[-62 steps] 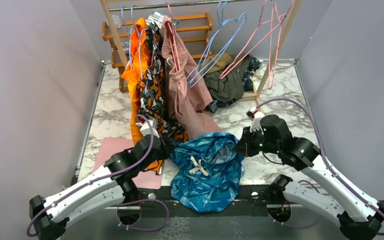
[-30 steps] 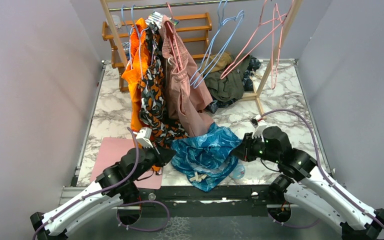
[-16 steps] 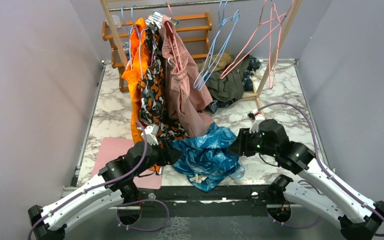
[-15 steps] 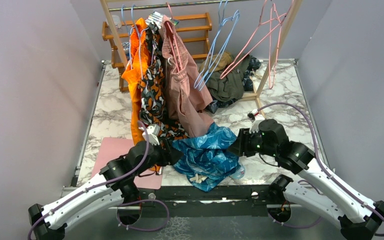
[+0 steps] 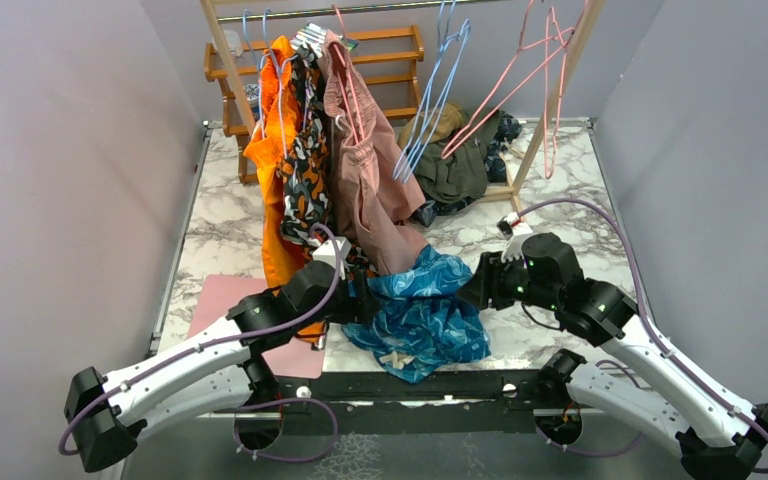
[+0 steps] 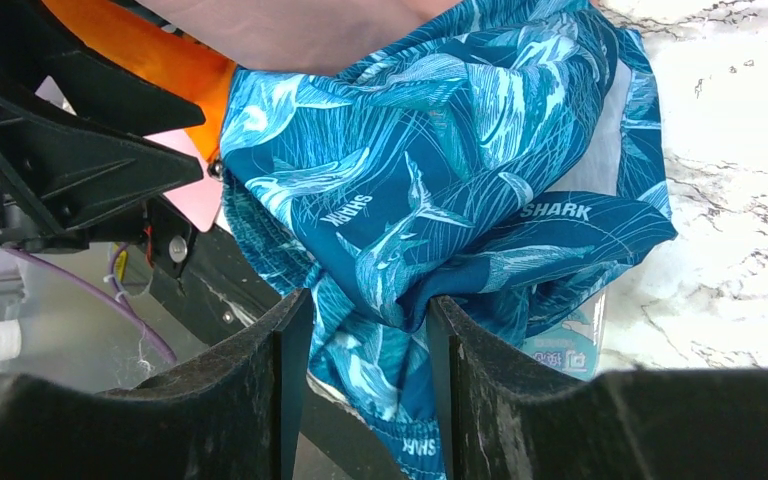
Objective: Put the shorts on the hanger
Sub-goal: Adjust the shorts at the center of the board.
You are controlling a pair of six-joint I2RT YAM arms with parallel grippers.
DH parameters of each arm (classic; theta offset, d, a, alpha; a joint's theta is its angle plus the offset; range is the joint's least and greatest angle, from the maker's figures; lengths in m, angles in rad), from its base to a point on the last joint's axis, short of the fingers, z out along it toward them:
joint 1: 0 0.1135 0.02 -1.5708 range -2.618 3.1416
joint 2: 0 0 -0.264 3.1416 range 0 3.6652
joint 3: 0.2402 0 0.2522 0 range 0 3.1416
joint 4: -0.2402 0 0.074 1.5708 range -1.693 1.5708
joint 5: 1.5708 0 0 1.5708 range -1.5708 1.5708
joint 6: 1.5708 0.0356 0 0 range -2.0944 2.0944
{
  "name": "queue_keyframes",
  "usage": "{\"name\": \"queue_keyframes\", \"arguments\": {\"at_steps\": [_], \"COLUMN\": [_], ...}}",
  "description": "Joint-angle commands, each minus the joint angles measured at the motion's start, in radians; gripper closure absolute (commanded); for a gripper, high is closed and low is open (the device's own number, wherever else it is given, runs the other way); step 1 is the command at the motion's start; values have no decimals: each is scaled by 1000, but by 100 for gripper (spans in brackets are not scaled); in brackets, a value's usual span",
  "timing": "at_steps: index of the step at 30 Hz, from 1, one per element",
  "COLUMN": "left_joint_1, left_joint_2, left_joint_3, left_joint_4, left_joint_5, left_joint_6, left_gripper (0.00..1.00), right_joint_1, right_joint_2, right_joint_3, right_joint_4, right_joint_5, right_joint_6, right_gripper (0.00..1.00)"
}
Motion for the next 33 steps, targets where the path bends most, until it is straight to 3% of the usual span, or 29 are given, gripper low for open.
{"name": "queue_keyframes", "arguments": {"at_steps": [1, 15, 24, 29, 33], "left_joint_1": [-22, -78, -83, -83, -83], "left_joint_2": [75, 180, 218, 185, 115], "left_joint_3": [58, 62, 59, 65, 94], "left_joint_4": [-7, -57, -100, -122, -172], "left_joint_5": [-34, -111, -170, -233, -332], "left_joint_6": [60, 79, 81, 49, 5], "left_gripper": [24, 26, 57, 98, 100], "right_joint_1": [5, 5, 3, 3, 4], "right_joint_2": [-1, 4, 2, 11, 25], "right_joint_3": [20, 3, 4, 1, 1], "right_joint_4": [-32, -26, -28, -19, -6], "right_joint_5": [4, -5, -11, -34, -81], "right_joint_6": [-23, -23, -23, -31, -60], "right_gripper": [51, 51, 51, 51, 46]}}
